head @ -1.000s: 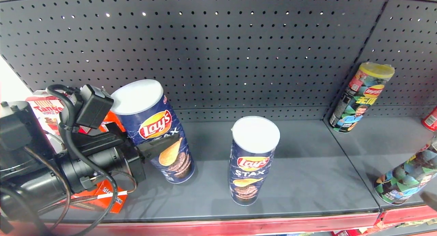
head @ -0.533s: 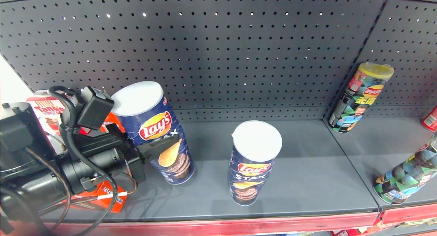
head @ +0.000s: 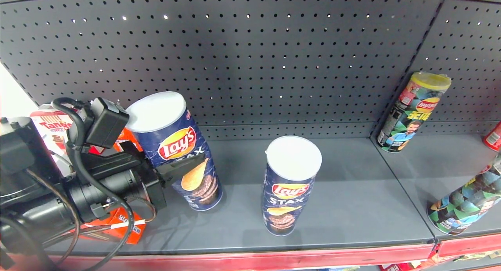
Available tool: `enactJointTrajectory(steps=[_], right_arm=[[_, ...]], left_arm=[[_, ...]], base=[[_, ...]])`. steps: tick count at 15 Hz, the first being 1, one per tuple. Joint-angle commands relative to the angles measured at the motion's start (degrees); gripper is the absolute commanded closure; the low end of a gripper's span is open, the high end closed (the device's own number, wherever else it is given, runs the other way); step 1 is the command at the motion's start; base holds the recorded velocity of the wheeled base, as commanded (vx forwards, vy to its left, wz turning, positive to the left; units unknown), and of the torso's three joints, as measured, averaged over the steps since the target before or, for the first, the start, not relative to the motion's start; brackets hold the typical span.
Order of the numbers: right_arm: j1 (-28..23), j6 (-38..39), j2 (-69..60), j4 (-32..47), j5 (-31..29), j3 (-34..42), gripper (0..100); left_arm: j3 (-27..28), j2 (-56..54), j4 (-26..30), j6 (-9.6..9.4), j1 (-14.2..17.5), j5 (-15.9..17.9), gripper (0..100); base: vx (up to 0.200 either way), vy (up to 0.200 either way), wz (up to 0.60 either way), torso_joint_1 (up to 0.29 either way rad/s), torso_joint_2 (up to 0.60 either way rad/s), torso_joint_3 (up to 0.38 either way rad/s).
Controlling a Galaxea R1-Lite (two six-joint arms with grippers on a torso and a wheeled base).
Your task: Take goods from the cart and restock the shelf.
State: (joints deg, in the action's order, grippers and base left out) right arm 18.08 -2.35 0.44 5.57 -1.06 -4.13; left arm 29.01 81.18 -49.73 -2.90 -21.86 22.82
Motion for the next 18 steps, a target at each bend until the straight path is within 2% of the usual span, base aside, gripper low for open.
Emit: enactJointTrajectory(steps=[1, 3, 5, 6, 8, 9, 12, 14, 16, 18], right_arm=[[-2.8, -0.1, 7.2, 0.0, -3.9, 0.1, 0], [-10.9, -3.4, 14.3, -0.1, -4.9, 0.1, 0], [-14.7, -3.4, 13.2, -0.2, -4.8, 0.1, 0], [-17.3, -2.7, 7.8, -0.1, -4.7, 0.1, 0], [-18.1, -0.5, -0.4, -1.0, 1.6, 1.0, 0], [-18.1, 0.2, -0.4, -2.2, 1.4, 1.3, 0], [-18.1, -0.3, -0.4, -3.2, -1.8, 1.8, 0], [-18.1, 4.9, -0.4, -4.7, -9.9, 2.7, 0], [-18.0, -1.0, -0.4, -5.8, 2.2, 4.1, 0], [-18.1, 2.1, -0.4, -5.6, 1.1, 4.1, 0]], left_arm=[[-0.3, -0.1, 0.1, -0.09, 0.1, -0.1, 100], [-1.1, -0.7, 0.1, -0.26, 0.1, -0.1, 100], [-1.1, -1.5, 0.1, -0.44, 0.0, 0.0, 100], [-1.6, -2.3, 0.2, -0.44, 0.0, 0.0, 100], [-3.5, -3.5, 0.5, -0.44, -0.4, 0.2, 100], [-3.5, -3.7, 0.5, -0.44, -0.6, 0.5, 100], [-2.6, -3.7, 0.3, -0.53, -1.5, 0.8, 100], [-1.8, -3.3, 0.3, -0.53, -2.9, 0.8, 100], [-1.9, -3.2, 0.4, -0.53, -4.1, 0.8, 100], [-2.5, -3.3, 0.3, -0.79, -4.3, 0.8, 100]], base=[[0.000, 0.000, 0.00, 0.000, 0.00, 0.000], [0.000, 0.000, 0.00, 0.000, 0.00, 0.000], [0.000, 0.000, 0.00, 0.000, 0.00, 0.000], [0.000, 0.000, 0.00, 0.000, 0.00, 0.000], [0.000, 0.000, 0.00, 0.000, 0.00, 0.000], [0.000, 0.000, 0.00, 0.000, 0.00, 0.000], [0.000, 0.000, 0.00, 0.000, 0.00, 0.000], [0.000, 0.000, 0.00, 0.000, 0.00, 0.000], [0.000, 0.000, 0.00, 0.000, 0.00, 0.000], [0.000, 0.000, 0.00, 0.000, 0.00, 0.000]])
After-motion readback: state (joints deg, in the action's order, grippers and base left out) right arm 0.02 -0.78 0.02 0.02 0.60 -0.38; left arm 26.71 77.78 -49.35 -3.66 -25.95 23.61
